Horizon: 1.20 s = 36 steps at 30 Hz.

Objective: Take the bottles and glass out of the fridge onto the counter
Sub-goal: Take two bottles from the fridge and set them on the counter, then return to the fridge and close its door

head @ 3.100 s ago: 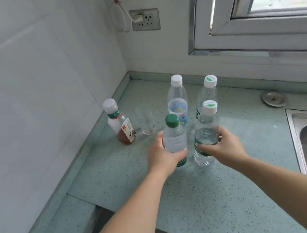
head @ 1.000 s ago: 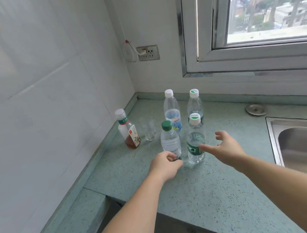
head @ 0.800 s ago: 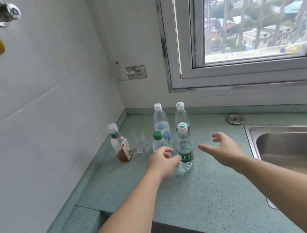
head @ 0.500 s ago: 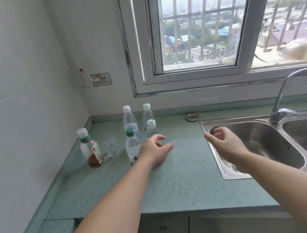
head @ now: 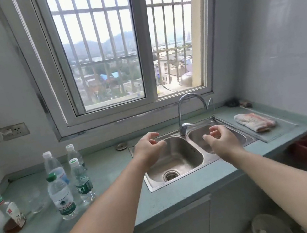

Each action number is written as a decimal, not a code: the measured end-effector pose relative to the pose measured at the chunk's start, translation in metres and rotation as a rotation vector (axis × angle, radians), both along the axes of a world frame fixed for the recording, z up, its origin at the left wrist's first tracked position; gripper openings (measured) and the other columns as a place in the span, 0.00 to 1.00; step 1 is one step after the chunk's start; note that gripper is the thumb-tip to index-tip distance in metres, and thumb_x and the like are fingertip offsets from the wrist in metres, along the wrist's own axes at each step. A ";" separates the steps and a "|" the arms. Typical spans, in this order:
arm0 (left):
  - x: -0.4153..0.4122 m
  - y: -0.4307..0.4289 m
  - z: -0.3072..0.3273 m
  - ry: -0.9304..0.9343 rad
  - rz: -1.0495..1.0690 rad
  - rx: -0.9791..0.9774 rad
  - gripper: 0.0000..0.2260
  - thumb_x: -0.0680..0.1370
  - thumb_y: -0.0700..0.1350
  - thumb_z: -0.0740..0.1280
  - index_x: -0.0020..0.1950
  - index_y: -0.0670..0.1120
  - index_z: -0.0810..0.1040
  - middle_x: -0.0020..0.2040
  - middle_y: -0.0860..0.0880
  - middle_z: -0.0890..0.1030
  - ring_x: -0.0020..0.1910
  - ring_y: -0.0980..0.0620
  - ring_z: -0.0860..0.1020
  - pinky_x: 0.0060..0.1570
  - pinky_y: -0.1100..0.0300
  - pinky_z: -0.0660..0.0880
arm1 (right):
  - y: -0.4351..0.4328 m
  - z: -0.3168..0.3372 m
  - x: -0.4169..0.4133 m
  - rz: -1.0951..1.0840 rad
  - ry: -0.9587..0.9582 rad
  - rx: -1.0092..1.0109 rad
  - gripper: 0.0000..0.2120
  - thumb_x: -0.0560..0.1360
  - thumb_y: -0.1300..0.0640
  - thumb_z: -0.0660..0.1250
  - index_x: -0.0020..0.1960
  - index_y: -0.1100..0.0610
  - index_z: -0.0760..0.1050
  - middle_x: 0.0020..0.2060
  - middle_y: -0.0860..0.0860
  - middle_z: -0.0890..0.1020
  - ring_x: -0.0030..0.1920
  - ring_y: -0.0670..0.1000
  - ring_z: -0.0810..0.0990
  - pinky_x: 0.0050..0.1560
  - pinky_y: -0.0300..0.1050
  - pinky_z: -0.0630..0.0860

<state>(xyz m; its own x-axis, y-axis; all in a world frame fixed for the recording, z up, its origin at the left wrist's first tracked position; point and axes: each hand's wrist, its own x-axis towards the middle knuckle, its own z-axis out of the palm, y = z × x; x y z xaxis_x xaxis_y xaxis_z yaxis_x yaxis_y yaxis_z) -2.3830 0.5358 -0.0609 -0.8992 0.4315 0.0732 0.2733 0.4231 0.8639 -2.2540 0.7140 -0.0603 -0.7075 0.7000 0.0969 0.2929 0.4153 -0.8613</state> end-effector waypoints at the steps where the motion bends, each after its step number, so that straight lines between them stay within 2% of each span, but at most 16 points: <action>1: 0.011 0.018 0.006 0.002 -0.021 0.021 0.18 0.74 0.50 0.67 0.64 0.52 0.76 0.48 0.51 0.79 0.44 0.52 0.77 0.43 0.61 0.71 | 0.013 0.005 0.017 -0.023 0.006 0.004 0.16 0.76 0.50 0.65 0.61 0.53 0.71 0.56 0.50 0.77 0.54 0.52 0.76 0.55 0.47 0.71; 5: 0.069 0.096 0.020 0.010 -0.160 0.108 0.19 0.75 0.52 0.68 0.64 0.51 0.75 0.49 0.50 0.79 0.43 0.51 0.77 0.44 0.60 0.74 | 0.071 0.021 0.090 -0.154 0.020 0.017 0.17 0.76 0.50 0.64 0.63 0.54 0.70 0.54 0.49 0.76 0.53 0.51 0.74 0.54 0.45 0.69; 7: 0.100 0.131 0.027 0.012 -0.232 0.138 0.18 0.75 0.53 0.68 0.64 0.52 0.75 0.50 0.51 0.80 0.44 0.52 0.78 0.43 0.62 0.74 | 0.097 0.030 0.125 -0.241 0.033 0.035 0.18 0.76 0.50 0.64 0.64 0.54 0.71 0.55 0.50 0.77 0.53 0.51 0.74 0.52 0.44 0.68; 9: 0.126 0.162 0.031 0.020 -0.282 0.150 0.18 0.75 0.53 0.68 0.64 0.52 0.76 0.49 0.52 0.80 0.47 0.52 0.79 0.46 0.61 0.75 | 0.120 0.037 0.156 -0.313 0.037 0.049 0.17 0.76 0.50 0.64 0.63 0.54 0.72 0.55 0.50 0.77 0.52 0.51 0.74 0.50 0.43 0.68; 10: 0.139 0.176 0.034 0.017 -0.312 0.157 0.17 0.75 0.54 0.68 0.63 0.52 0.76 0.48 0.53 0.80 0.46 0.52 0.79 0.47 0.60 0.75 | 0.128 0.040 0.171 -0.341 0.038 0.046 0.17 0.76 0.49 0.64 0.62 0.54 0.72 0.54 0.50 0.77 0.52 0.51 0.75 0.51 0.43 0.69; 13: 0.173 0.217 0.036 0.019 -0.425 0.140 0.16 0.75 0.54 0.68 0.62 0.54 0.76 0.49 0.53 0.80 0.43 0.54 0.79 0.39 0.62 0.74 | 0.152 0.043 0.212 -0.456 0.086 0.004 0.22 0.71 0.45 0.66 0.62 0.53 0.72 0.56 0.50 0.78 0.56 0.53 0.77 0.59 0.52 0.75; 14: 0.184 0.230 0.036 0.014 -0.466 0.138 0.17 0.75 0.54 0.68 0.63 0.54 0.76 0.51 0.52 0.81 0.45 0.53 0.79 0.41 0.61 0.75 | 0.159 0.042 0.225 -0.496 0.095 -0.007 0.22 0.71 0.45 0.66 0.62 0.53 0.72 0.57 0.50 0.78 0.57 0.54 0.78 0.59 0.52 0.75; 16: 0.204 0.257 0.037 0.012 -0.545 0.140 0.17 0.75 0.54 0.68 0.62 0.54 0.76 0.53 0.50 0.82 0.48 0.50 0.80 0.49 0.58 0.76 | 0.171 0.044 0.249 -0.568 0.093 -0.002 0.20 0.74 0.49 0.66 0.63 0.56 0.72 0.58 0.51 0.78 0.58 0.54 0.77 0.59 0.47 0.72; 18: 0.223 0.283 0.038 0.024 -0.620 0.142 0.18 0.74 0.53 0.68 0.63 0.52 0.77 0.53 0.50 0.82 0.50 0.51 0.80 0.53 0.58 0.76 | 0.184 0.042 0.271 -0.641 0.103 -0.008 0.20 0.75 0.51 0.65 0.65 0.57 0.71 0.60 0.53 0.78 0.60 0.54 0.76 0.58 0.44 0.70; 22: 0.253 0.334 0.036 0.026 -0.787 0.117 0.15 0.75 0.52 0.69 0.61 0.53 0.77 0.45 0.55 0.81 0.45 0.54 0.79 0.44 0.64 0.74 | 0.203 0.037 0.313 -0.799 0.105 -0.013 0.20 0.76 0.51 0.65 0.66 0.57 0.71 0.62 0.53 0.77 0.60 0.54 0.75 0.56 0.43 0.69; 25: 0.270 0.372 0.032 0.010 -0.959 0.124 0.17 0.74 0.54 0.69 0.62 0.52 0.76 0.49 0.53 0.82 0.43 0.54 0.80 0.45 0.61 0.77 | 0.207 0.035 0.341 -0.954 0.103 -0.002 0.20 0.76 0.50 0.65 0.65 0.56 0.71 0.60 0.51 0.77 0.60 0.54 0.75 0.58 0.44 0.70; 28: 0.295 0.397 0.033 -0.011 -1.131 0.107 0.17 0.75 0.55 0.68 0.62 0.53 0.75 0.53 0.52 0.80 0.44 0.53 0.78 0.38 0.62 0.72 | 0.201 0.031 0.368 -1.115 0.099 0.004 0.20 0.75 0.49 0.65 0.64 0.55 0.72 0.57 0.50 0.77 0.59 0.53 0.76 0.59 0.46 0.71; 31: 0.327 0.409 0.035 -0.024 -1.290 0.095 0.18 0.76 0.56 0.66 0.65 0.54 0.74 0.55 0.51 0.80 0.50 0.52 0.77 0.43 0.61 0.69 | 0.190 0.031 0.392 -1.258 0.117 0.021 0.18 0.74 0.50 0.66 0.62 0.55 0.73 0.52 0.48 0.76 0.57 0.54 0.77 0.59 0.46 0.72; 36: 0.388 0.402 0.040 -0.056 -1.492 0.098 0.18 0.76 0.57 0.65 0.65 0.54 0.75 0.56 0.51 0.80 0.51 0.53 0.76 0.43 0.62 0.68 | 0.154 0.034 0.433 -1.448 0.155 0.042 0.18 0.73 0.50 0.67 0.61 0.55 0.73 0.55 0.52 0.80 0.50 0.57 0.80 0.56 0.52 0.76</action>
